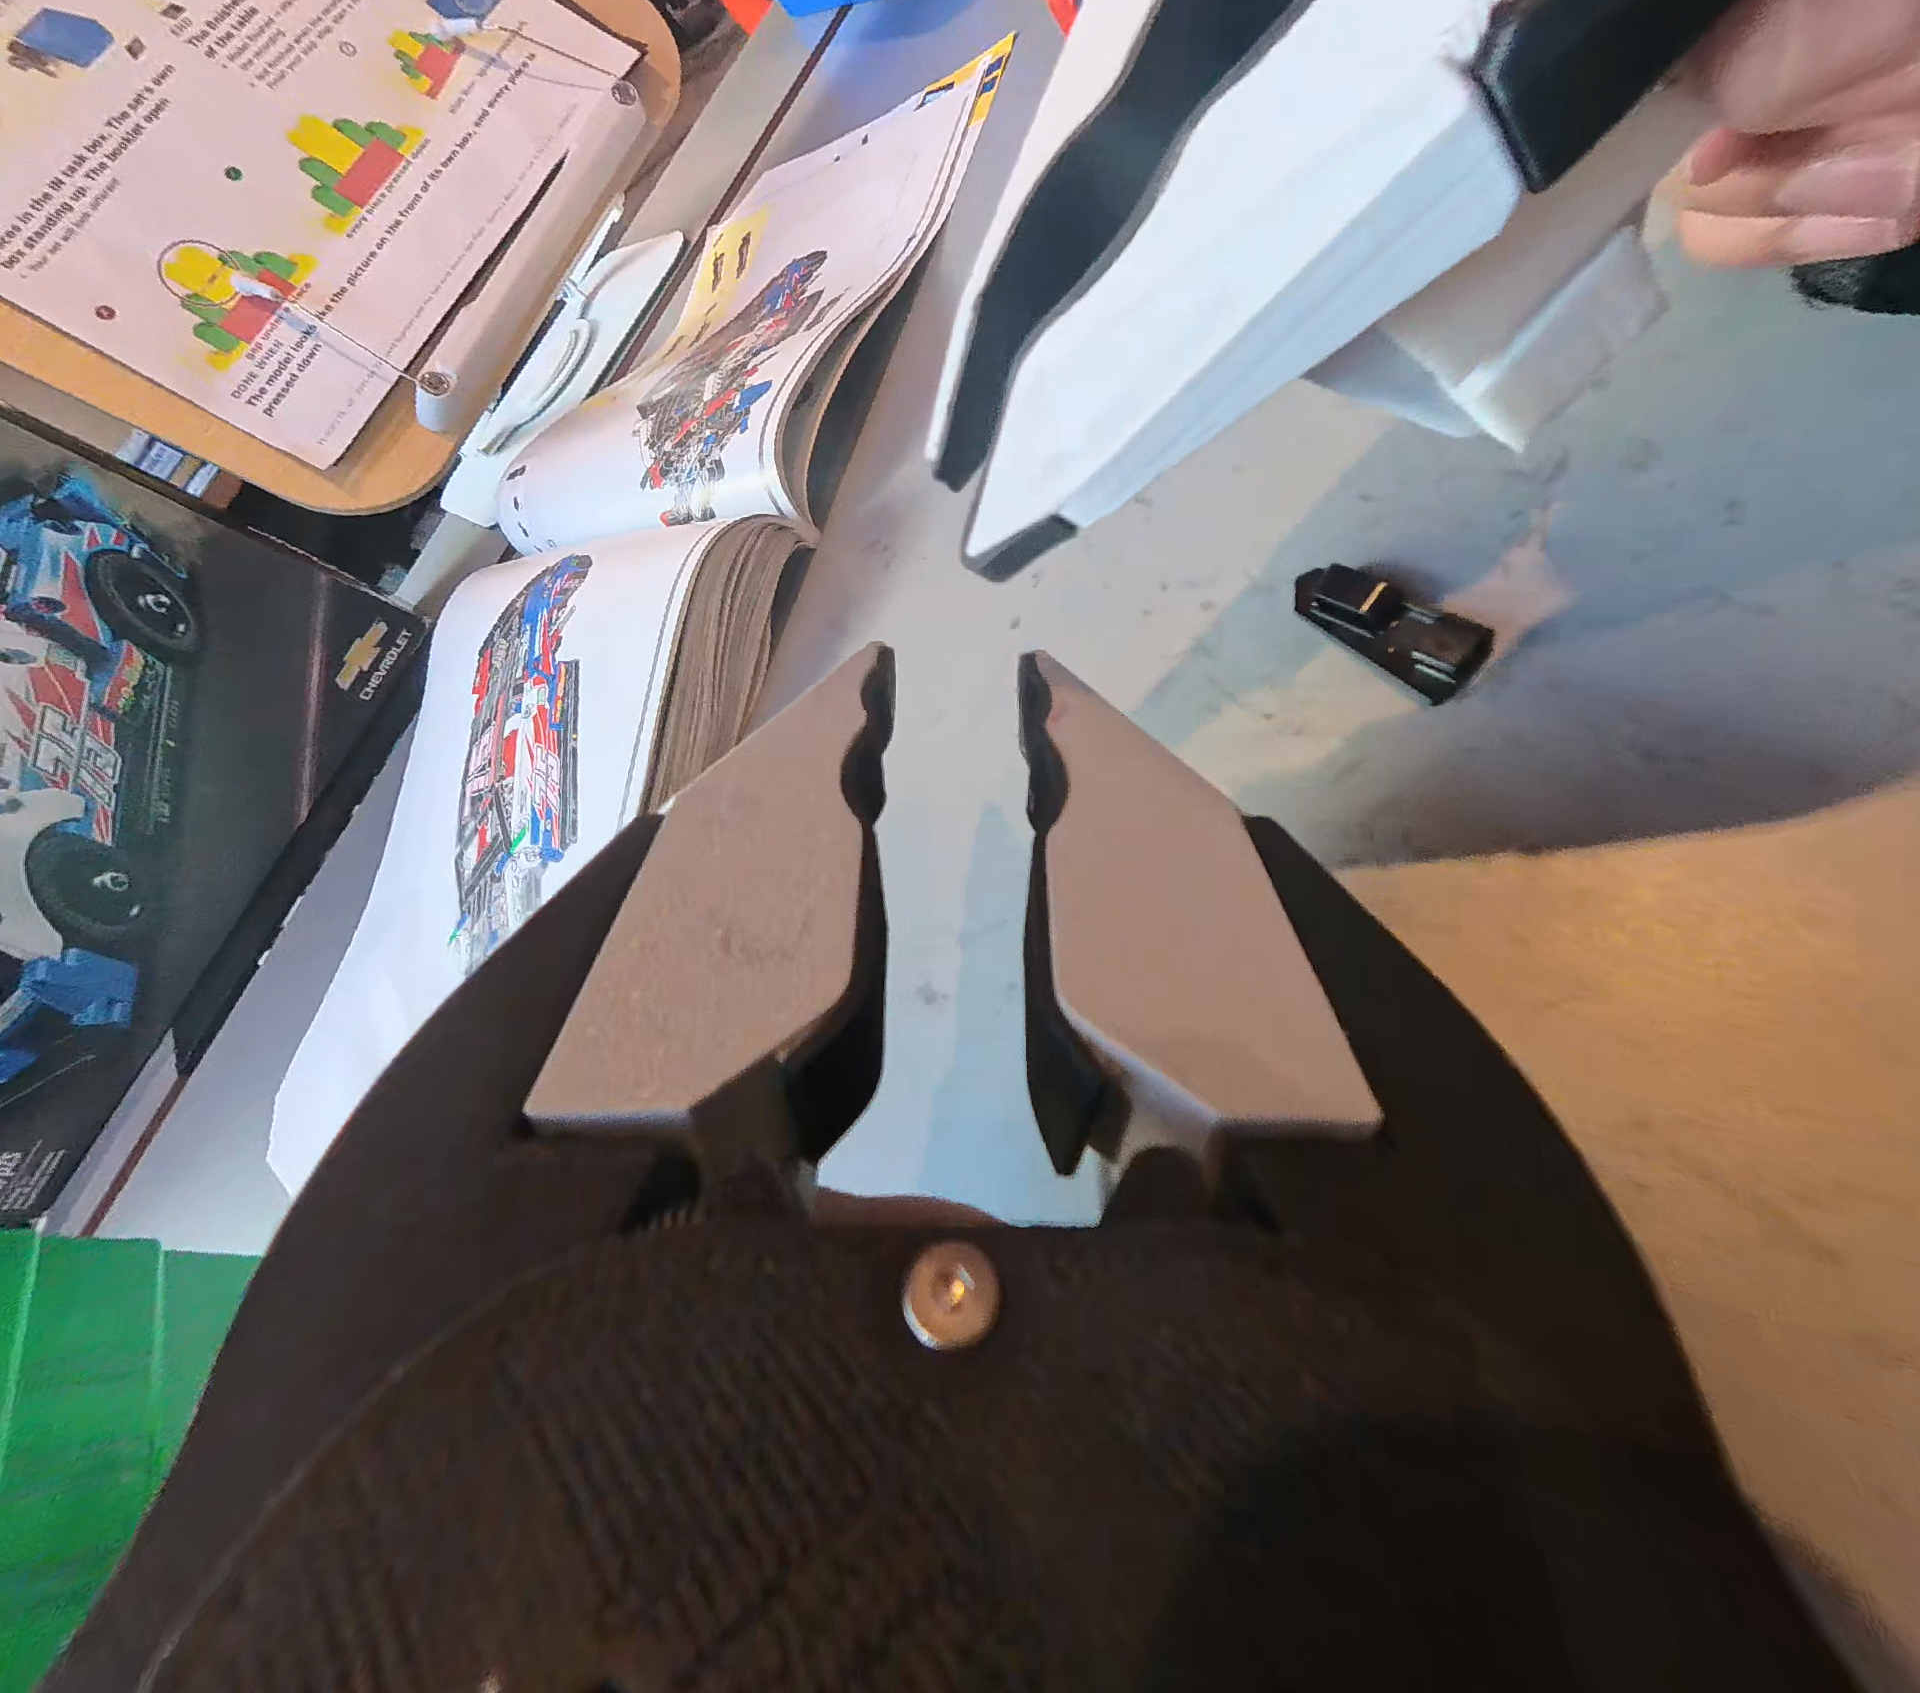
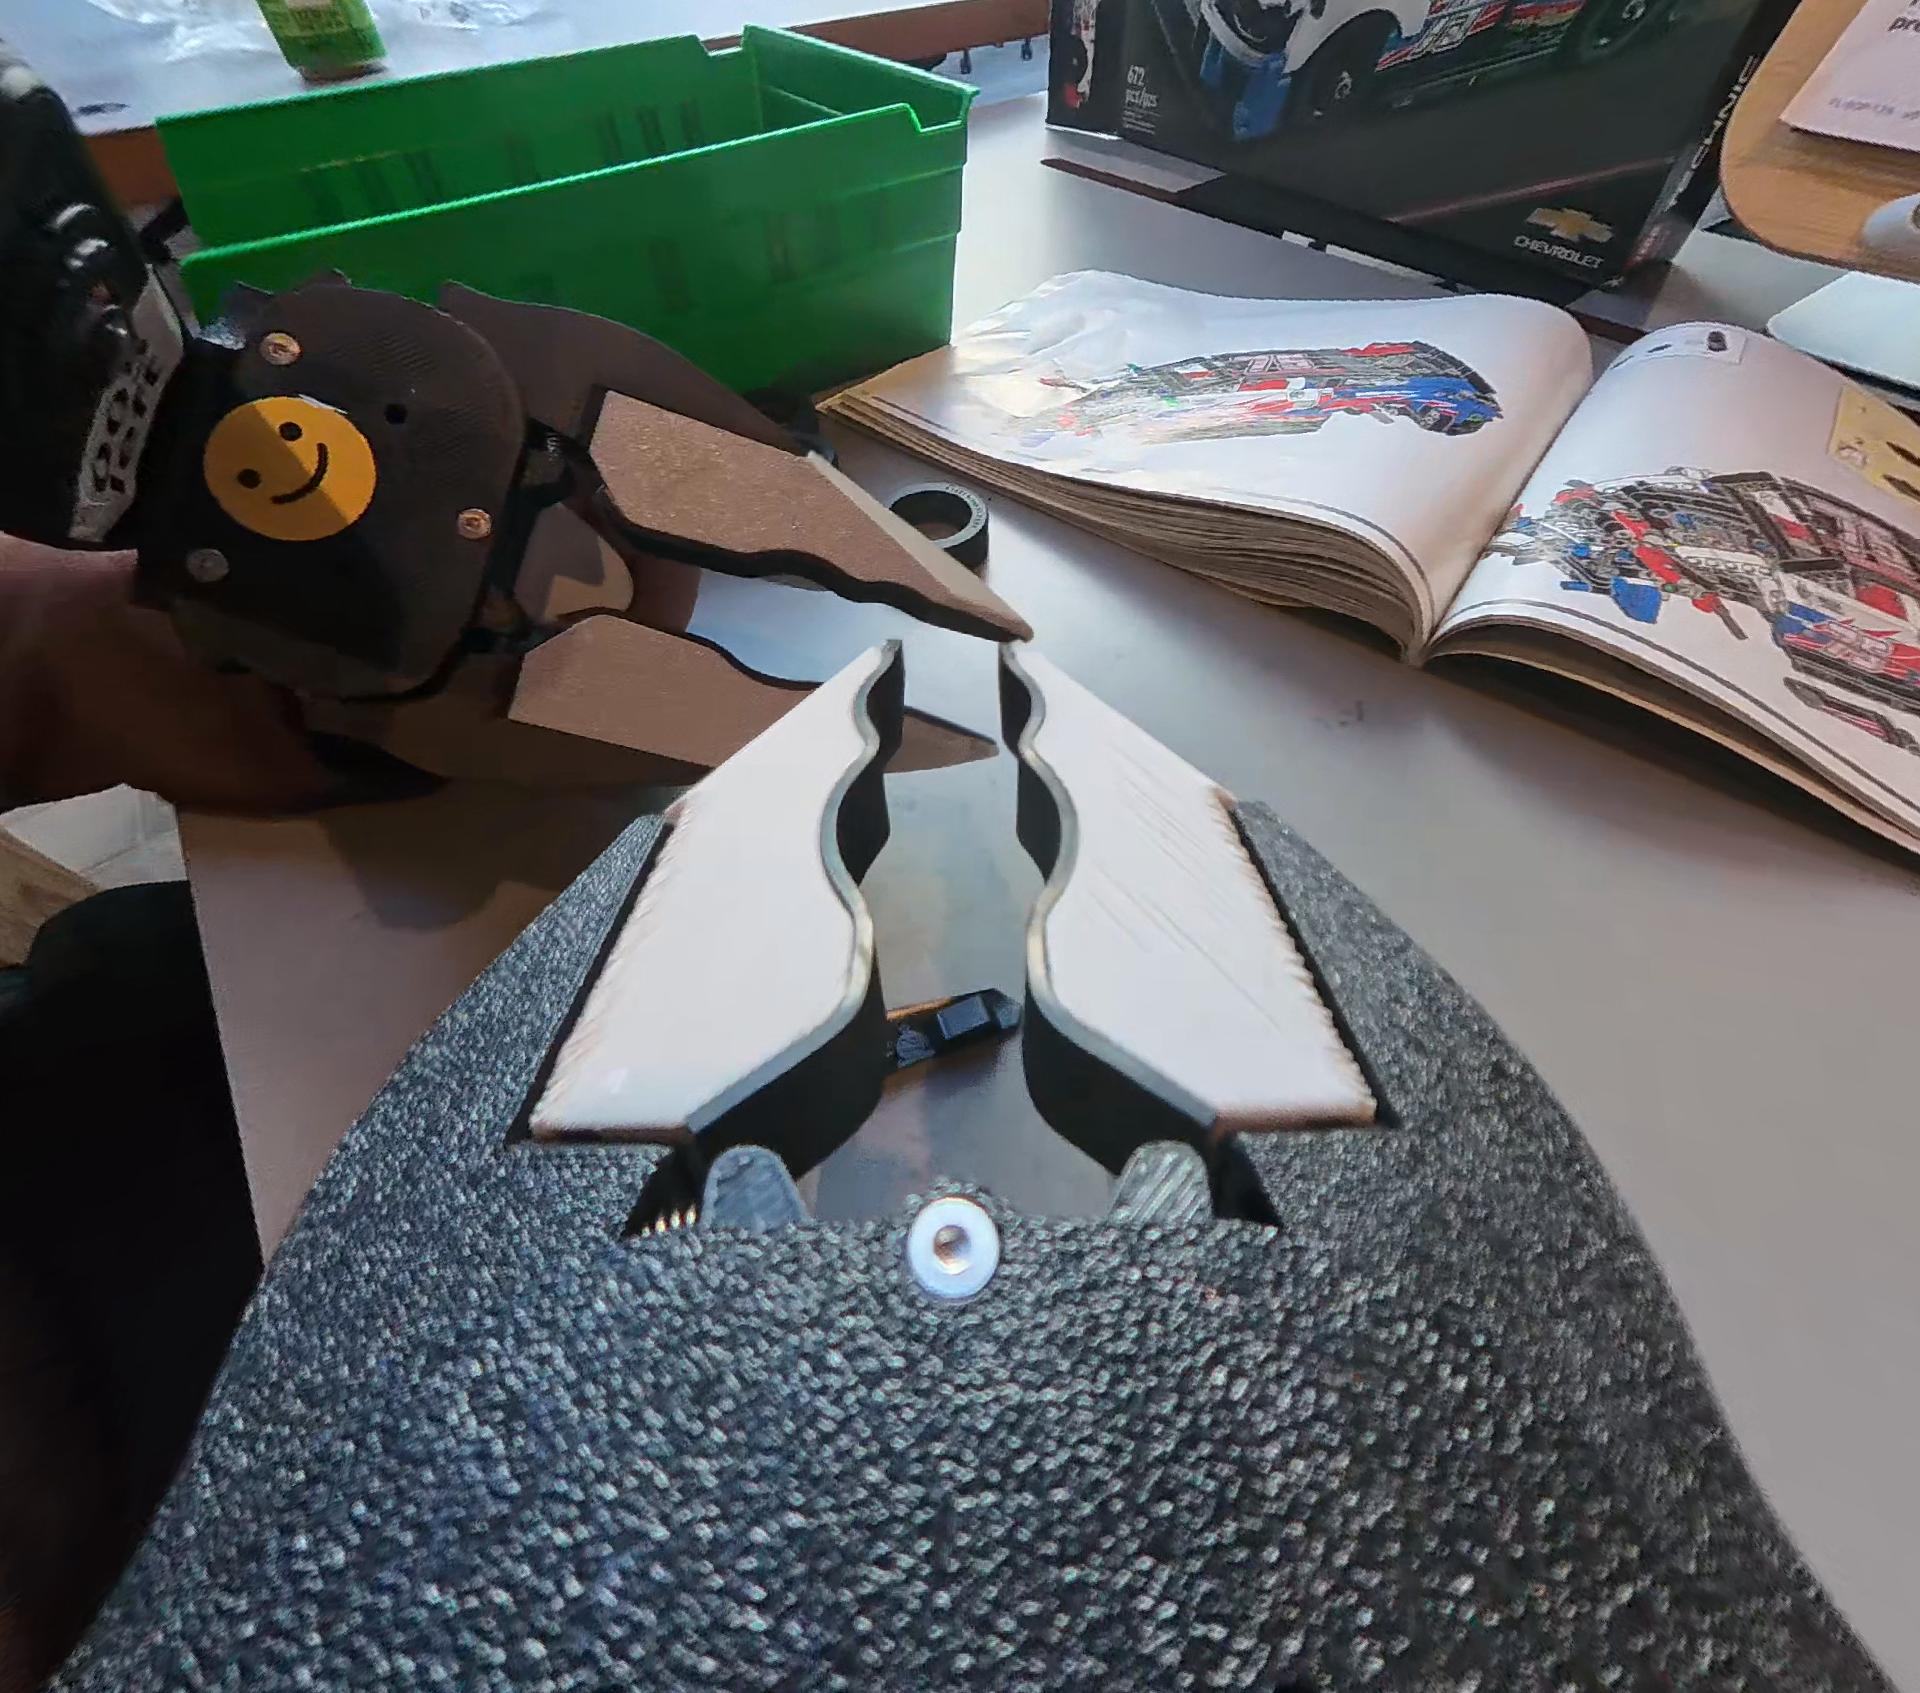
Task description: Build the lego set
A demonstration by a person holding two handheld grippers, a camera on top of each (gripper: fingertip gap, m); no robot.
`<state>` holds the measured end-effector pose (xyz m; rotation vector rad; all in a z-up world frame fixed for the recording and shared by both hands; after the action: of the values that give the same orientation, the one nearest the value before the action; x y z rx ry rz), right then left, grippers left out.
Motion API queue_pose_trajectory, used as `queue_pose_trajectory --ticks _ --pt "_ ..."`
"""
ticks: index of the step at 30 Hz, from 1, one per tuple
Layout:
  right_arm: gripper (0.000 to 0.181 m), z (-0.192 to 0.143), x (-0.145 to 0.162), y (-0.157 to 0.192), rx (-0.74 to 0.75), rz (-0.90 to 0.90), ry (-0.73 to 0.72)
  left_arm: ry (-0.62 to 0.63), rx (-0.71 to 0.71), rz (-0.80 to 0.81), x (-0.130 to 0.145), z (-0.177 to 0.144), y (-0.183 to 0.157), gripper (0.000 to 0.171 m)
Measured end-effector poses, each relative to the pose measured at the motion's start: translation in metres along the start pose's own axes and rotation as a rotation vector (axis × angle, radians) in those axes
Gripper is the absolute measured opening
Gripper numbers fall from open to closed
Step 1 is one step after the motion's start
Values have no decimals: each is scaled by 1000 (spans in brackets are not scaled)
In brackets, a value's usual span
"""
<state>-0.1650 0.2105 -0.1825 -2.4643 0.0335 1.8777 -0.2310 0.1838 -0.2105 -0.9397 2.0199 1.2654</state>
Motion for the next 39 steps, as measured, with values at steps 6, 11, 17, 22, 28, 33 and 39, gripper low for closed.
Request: queue_pose_trajectory --ticks 6,11,17,22,28,33,39 --pt "18 7 4 12 -74 -62 55 17 -17 -19 3 8 11 24" --pt "18 8 4 14 -107 -63 61 -31 2 -195 2 5 29 41" --pt "18 7 3 9 -139 13 48 -20 45 -278 5 7 34 53" --pt "18 8 4 6 -143 42 48 -14 28 -191 3 7 26 51" --pt "18 12 2 5 -135 42 49 -35 14 -175 2 4 26 48" --pt "18 13 2 5 -121 31 46 -41 -6 -194 2 3 29 53" --pt "18 13 2 7 -121 11 48 -37 0 -213 3 4 31 52"
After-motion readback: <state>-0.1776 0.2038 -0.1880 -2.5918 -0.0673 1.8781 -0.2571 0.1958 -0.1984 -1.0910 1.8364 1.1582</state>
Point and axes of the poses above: each gripper's, where its closed fingertips meet, z out along the fingers, x out of its underside, y = z × x across the jaws, the point moved 5 cm from there along -z, back along the fingers, and after that the axes turned 4 degrees about -z, right-handed, at the moved point
